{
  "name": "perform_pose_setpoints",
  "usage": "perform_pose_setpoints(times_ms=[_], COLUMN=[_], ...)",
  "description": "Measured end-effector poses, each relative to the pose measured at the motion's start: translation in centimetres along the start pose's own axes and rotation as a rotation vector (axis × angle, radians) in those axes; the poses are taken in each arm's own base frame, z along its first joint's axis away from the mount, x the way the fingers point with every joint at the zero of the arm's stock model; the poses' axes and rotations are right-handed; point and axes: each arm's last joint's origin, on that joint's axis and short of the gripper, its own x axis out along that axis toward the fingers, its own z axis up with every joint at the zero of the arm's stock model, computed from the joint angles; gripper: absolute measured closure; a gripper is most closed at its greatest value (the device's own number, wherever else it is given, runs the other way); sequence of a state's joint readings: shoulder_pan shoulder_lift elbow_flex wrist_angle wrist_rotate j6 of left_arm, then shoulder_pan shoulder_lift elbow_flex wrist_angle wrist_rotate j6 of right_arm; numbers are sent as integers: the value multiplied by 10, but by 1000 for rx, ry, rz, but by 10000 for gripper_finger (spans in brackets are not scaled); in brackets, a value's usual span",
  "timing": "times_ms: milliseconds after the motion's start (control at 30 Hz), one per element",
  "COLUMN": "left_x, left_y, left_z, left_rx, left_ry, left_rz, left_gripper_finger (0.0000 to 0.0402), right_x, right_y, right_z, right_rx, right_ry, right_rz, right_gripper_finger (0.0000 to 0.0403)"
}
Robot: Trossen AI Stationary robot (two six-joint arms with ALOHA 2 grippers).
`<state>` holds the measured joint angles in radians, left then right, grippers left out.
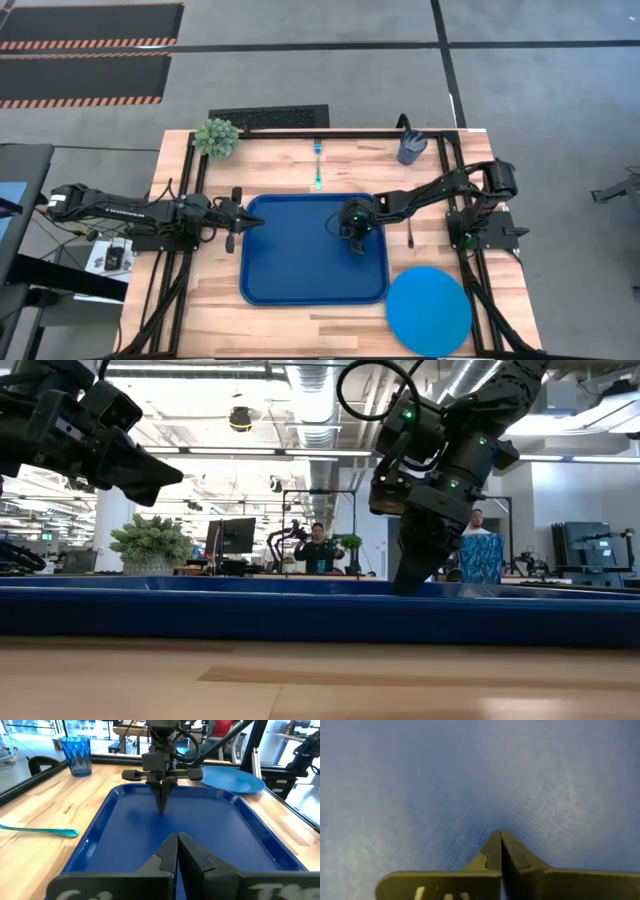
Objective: Pick and place plate/cup/fork/spoon on tray
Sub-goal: Move the blue tray to the middle
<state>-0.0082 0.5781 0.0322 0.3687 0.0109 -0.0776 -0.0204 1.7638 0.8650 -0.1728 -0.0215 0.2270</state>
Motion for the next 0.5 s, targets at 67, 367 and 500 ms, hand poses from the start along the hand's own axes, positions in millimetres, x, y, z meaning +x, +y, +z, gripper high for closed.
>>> perform_pose_setpoints(times_ms=[67,367,500], left_x=[0,0,0], left_y=[0,0,0], left_z=[-1,-1,-1], left_rx=[-1,-22,-36], left_ry=[5,13,13], left_rz=[0,1,1], left_gripper_finger=[401,401,402], right_x=[0,1,1], right_y=[0,0,2], right_z=[0,-1,-3], right_rx=[25,69,62], right_ry=[1,7,18], right_rz=[-2,-19,-25], right_gripper_finger=[395,395,395])
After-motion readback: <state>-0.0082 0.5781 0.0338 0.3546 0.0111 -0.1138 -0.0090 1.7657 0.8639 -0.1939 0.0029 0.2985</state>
